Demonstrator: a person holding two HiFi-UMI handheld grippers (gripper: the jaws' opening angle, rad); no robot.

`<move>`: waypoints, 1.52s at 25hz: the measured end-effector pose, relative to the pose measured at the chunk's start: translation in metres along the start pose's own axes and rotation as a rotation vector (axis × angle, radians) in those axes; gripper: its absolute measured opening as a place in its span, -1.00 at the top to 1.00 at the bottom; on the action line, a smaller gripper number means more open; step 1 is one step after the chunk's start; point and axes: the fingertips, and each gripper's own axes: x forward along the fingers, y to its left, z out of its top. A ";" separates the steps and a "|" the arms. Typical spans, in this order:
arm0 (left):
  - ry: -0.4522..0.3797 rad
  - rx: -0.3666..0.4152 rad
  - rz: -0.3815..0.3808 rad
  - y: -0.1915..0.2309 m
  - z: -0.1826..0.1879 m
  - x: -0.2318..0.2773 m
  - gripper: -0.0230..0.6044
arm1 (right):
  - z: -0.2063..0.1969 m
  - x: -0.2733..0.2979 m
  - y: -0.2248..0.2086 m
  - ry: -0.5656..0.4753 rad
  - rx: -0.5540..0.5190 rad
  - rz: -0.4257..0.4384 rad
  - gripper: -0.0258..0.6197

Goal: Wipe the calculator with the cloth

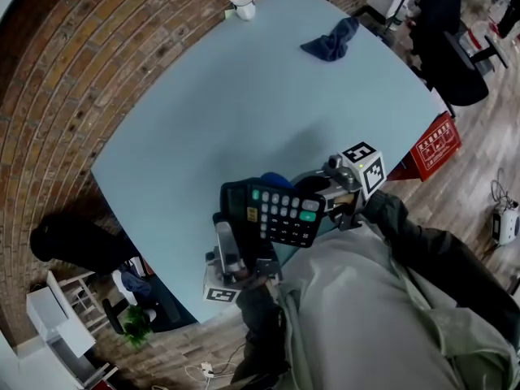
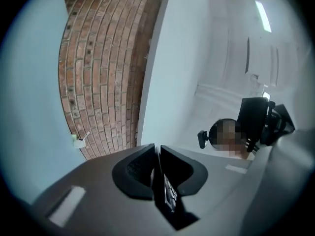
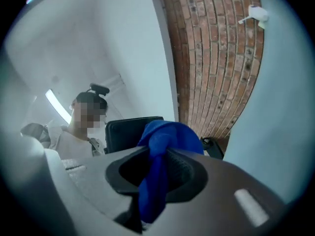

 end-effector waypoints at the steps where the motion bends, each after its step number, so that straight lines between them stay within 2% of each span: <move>1: -0.002 -0.019 0.001 0.000 -0.001 0.000 0.81 | 0.002 0.000 -0.001 -0.015 0.000 0.005 0.63; 3: 0.020 -0.023 0.005 0.001 -0.002 -0.001 0.81 | 0.015 -0.003 -0.003 -0.046 -0.056 -0.022 0.63; 6: 0.063 -0.014 0.025 0.007 -0.006 -0.007 0.81 | 0.053 -0.008 -0.004 -0.155 -0.141 -0.062 0.63; 8: 0.053 -0.053 0.022 0.009 -0.011 -0.006 0.81 | 0.063 -0.004 -0.010 -0.161 -0.163 -0.099 0.63; 10: 0.034 -0.094 0.013 0.009 -0.016 -0.004 0.81 | 0.051 0.002 -0.019 -0.111 -0.139 -0.130 0.63; 13: 0.026 -0.105 0.013 0.009 -0.013 -0.004 0.81 | 0.020 0.011 -0.026 -0.063 -0.040 -0.119 0.63; 17: 0.019 -0.095 0.027 0.012 -0.013 -0.002 0.81 | -0.036 0.018 -0.035 0.109 0.014 -0.135 0.63; 20: 0.022 -0.065 0.046 0.013 -0.011 -0.007 0.81 | -0.033 0.005 -0.028 0.077 -0.005 -0.125 0.63; 25: -0.025 -0.002 0.124 0.024 0.010 -0.021 0.81 | 0.012 -0.026 -0.002 -0.082 -0.088 -0.103 0.63; 28: -0.047 0.016 0.175 0.031 0.011 -0.022 0.81 | 0.003 -0.023 -0.003 -0.034 -0.104 -0.140 0.63; 31: -0.127 -0.022 0.178 0.034 0.013 -0.019 0.81 | -0.032 -0.005 -0.007 0.057 -0.038 -0.118 0.63; 34: -0.130 -0.002 0.185 0.032 0.017 -0.020 0.81 | -0.064 0.003 -0.008 0.134 -0.029 -0.121 0.63; 36: -0.129 0.029 0.207 0.032 0.022 -0.025 0.81 | -0.060 -0.004 -0.011 0.106 -0.045 -0.144 0.63; 38: -0.142 0.055 0.239 0.035 0.028 -0.031 0.81 | -0.039 -0.019 -0.013 0.039 -0.094 -0.198 0.63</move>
